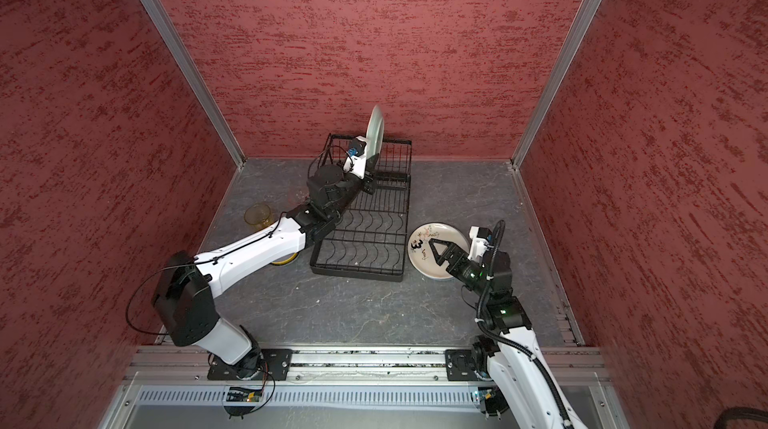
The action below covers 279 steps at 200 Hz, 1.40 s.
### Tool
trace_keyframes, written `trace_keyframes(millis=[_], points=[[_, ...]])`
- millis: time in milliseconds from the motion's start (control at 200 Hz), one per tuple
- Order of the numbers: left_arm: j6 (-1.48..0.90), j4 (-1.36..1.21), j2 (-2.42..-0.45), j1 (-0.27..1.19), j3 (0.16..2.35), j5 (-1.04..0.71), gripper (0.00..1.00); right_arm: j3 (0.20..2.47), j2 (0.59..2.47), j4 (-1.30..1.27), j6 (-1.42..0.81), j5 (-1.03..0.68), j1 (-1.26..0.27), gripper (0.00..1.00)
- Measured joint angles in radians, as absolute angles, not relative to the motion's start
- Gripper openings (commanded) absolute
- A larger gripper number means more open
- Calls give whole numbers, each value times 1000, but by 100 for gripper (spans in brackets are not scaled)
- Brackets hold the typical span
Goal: Unload the mixed dishes from the dish rack
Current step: 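Pull the pale green plate out of the rack toward the robot with the left gripper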
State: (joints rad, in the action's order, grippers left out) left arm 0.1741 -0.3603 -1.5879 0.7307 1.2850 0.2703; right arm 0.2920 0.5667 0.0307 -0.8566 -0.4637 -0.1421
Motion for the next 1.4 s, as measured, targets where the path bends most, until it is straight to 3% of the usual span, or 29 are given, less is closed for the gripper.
trace_keyframes(millis=[1398], points=[[213, -285, -1143, 910, 865, 393, 0, 295, 596, 13, -883, -489, -143, 99]])
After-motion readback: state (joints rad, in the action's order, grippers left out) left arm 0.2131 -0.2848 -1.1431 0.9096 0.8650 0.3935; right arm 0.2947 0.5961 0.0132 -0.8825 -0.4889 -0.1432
